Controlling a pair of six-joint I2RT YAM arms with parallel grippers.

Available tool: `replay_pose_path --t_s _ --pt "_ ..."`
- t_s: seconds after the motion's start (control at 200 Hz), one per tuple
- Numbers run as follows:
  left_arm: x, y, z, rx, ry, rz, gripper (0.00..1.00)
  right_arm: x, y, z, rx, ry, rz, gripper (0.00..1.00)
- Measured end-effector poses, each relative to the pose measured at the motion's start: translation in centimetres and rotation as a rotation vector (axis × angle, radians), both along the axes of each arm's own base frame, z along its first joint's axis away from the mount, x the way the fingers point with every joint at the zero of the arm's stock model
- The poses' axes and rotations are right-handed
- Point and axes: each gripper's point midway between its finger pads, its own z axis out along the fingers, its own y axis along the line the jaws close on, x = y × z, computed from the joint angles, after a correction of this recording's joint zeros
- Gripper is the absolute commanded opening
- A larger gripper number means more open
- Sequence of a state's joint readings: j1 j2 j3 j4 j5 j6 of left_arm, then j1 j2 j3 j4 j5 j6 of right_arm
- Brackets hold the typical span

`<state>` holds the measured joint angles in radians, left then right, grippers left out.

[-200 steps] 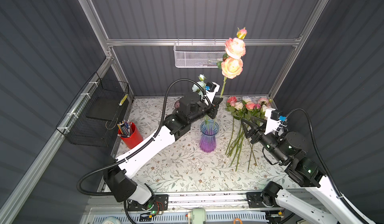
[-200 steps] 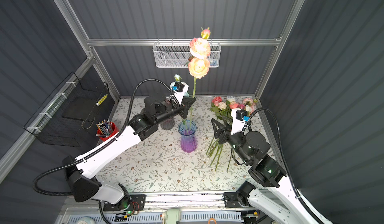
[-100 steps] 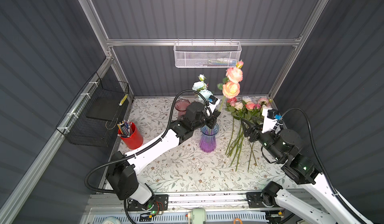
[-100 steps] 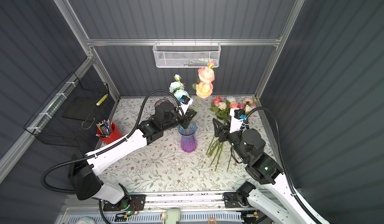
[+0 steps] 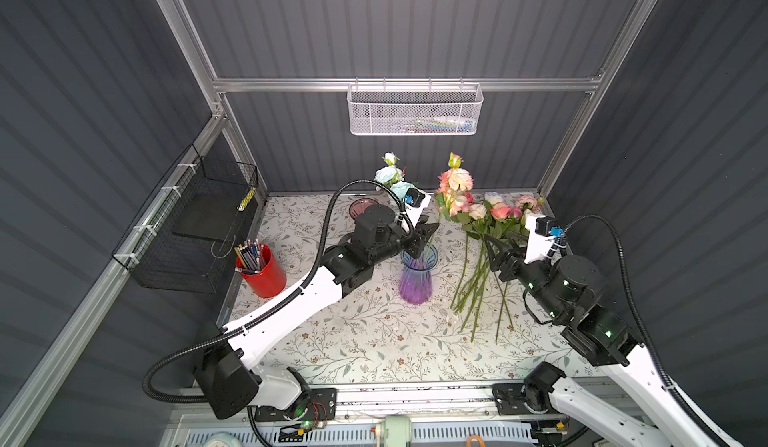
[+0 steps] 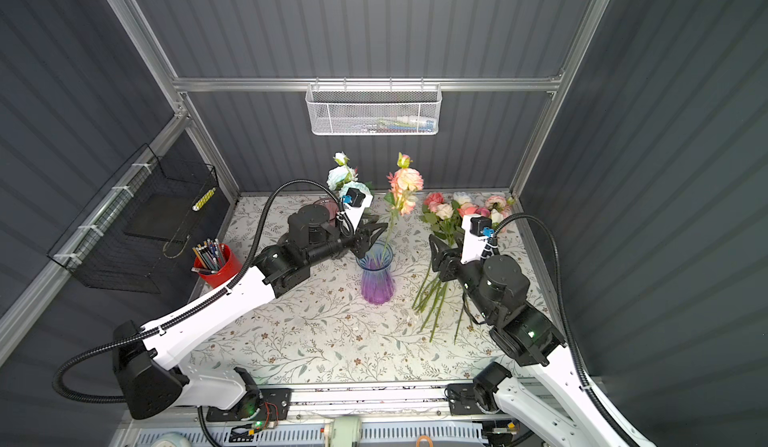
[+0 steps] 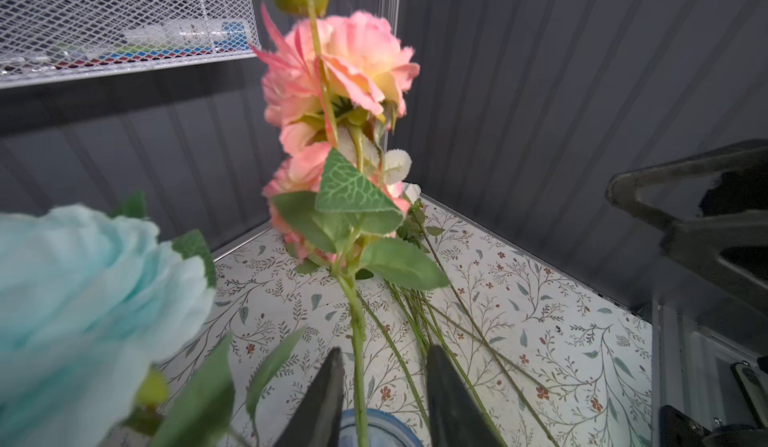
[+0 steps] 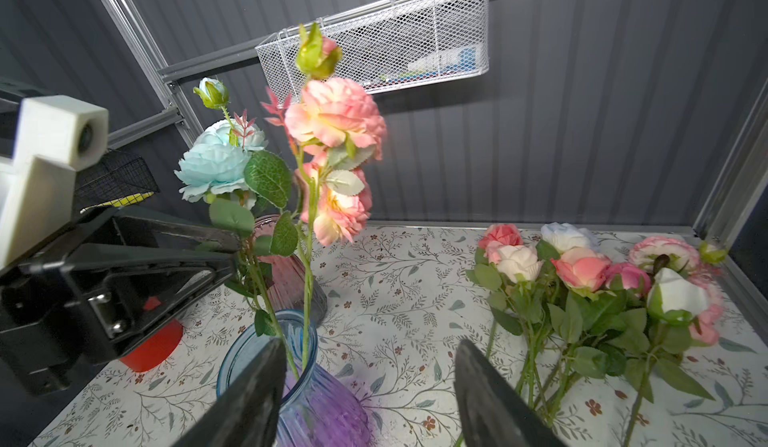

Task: Arrange the flowers into the vase
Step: 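Lower the pink rose into the vase with left gripper while right gripper withdraws, then open the left gripper and draw it back from the vase, then grasp a pale pink rose stem in the bunch with the right gripper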

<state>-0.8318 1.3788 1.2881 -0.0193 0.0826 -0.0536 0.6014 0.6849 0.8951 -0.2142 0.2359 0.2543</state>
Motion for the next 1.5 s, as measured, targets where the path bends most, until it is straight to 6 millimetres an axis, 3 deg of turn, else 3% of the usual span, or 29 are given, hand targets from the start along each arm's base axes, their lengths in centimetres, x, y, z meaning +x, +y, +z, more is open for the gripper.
replay_pose_path --t_s 0.17,0.3,0.415,0.535,0.635,0.855,0.976,1.066,1.261,1.376,1.501 --pt "-1.5 1.0 2.0 -0.035 -0.014 -0.024 0.53 1.0 -0.7 -0.5 0.004 0.050 -0.053 0.63" --pt "-2.4 1.6 3.0 -0.045 -0.014 -0.039 0.68 2.1 -1.1 -0.9 0.001 0.091 -0.092 0.60" --pt "-3.4 2.7 4.0 -0.050 -0.018 -0.039 0.76 2.9 -1.6 -2.3 -0.014 0.145 -0.125 0.49" --pt "-4.3 5.2 5.9 -0.071 -0.044 0.025 0.83 4.7 -3.1 -4.7 -0.012 0.240 -0.197 0.40" --pt "-4.2 8.9 7.0 -0.107 -0.073 0.173 0.95 6.6 -4.7 -7.9 -0.002 0.358 -0.256 0.37" --pt "-0.9 16.5 3.7 -0.099 -0.025 0.598 0.99 11.1 -6.1 -16.8 -0.003 0.660 -0.289 0.41" --pt "1.9 20.4 0.9 -0.086 0.049 0.768 0.99 13.6 -6.8 -21.8 0.015 0.825 -0.285 0.38" --pt "3.0 22.6 -0.9 -0.099 0.100 0.850 0.99 14.8 -7.4 -25.0 0.025 0.917 -0.290 0.36" --pt "3.5 21.1 -3.4 -0.106 0.198 0.798 0.99 15.3 -7.3 -29.8 -0.005 1.050 -0.291 0.31" --pt "3.4 20.5 -4.6 -0.092 0.232 0.776 0.99 15.6 -7.4 -30.8 -0.018 1.076 -0.296 0.28" --pt "3.1 20.4 -4.3 -0.106 0.232 0.760 0.99 15.7 -7.5 -31.5 -0.031 1.091 -0.298 0.27"
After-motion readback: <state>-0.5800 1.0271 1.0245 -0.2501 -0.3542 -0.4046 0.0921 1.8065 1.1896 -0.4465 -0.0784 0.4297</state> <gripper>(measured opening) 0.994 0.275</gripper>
